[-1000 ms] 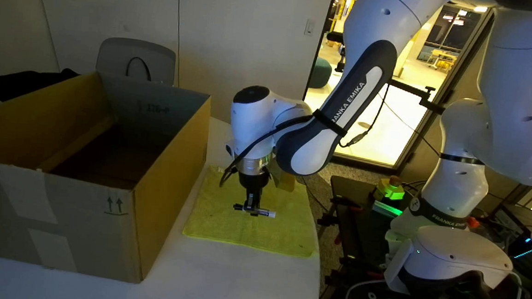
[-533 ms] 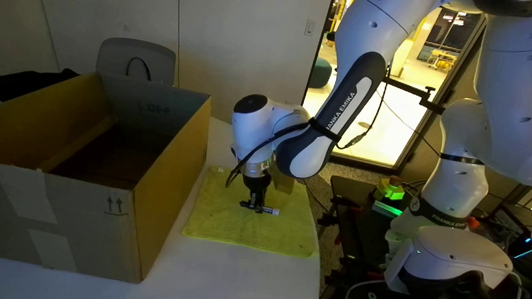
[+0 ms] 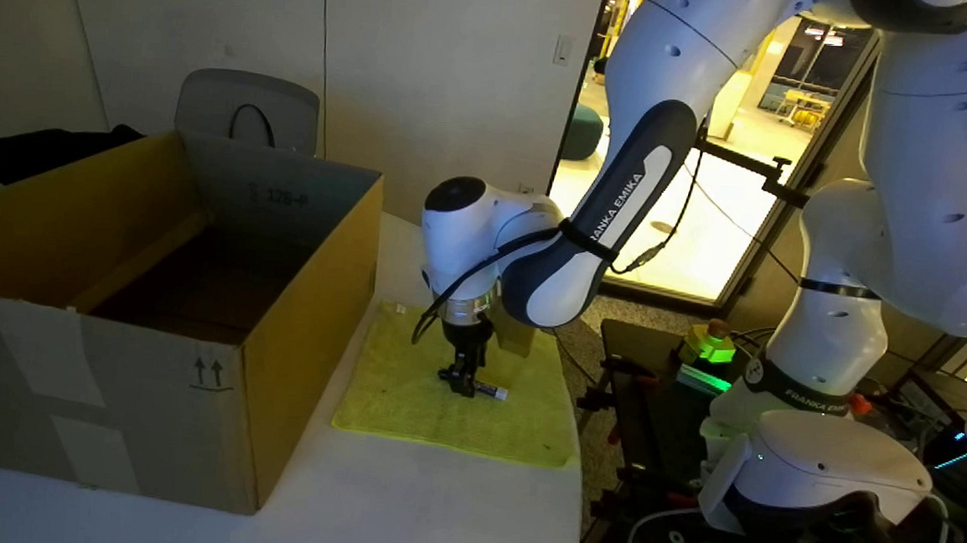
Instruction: Put the marker on the towel then fold the towel twice and put it in the brown box.
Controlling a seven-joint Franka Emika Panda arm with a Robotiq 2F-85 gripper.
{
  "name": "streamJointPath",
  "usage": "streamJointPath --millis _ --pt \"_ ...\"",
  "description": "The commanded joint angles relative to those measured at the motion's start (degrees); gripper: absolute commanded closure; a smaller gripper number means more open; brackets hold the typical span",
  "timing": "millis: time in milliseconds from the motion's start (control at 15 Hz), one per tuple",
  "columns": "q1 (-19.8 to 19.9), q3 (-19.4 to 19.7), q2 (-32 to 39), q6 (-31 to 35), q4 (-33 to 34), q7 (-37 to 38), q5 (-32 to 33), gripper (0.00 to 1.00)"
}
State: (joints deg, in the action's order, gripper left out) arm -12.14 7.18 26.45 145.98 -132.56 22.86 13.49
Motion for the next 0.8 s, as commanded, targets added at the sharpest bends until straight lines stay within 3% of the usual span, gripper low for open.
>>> streamJointPath --millis 0,200,733 --pt "-1.01 0.87 -2.35 2.0 -1.31 2.07 1.84 0.03" --pt "-0.77 -0.86 -3.58 4.79 -2.3 0.62 0.76 0.0" --pt "3.0 -9.94 -0.65 10.02 -2.99 -10.36 -8.94 0.0"
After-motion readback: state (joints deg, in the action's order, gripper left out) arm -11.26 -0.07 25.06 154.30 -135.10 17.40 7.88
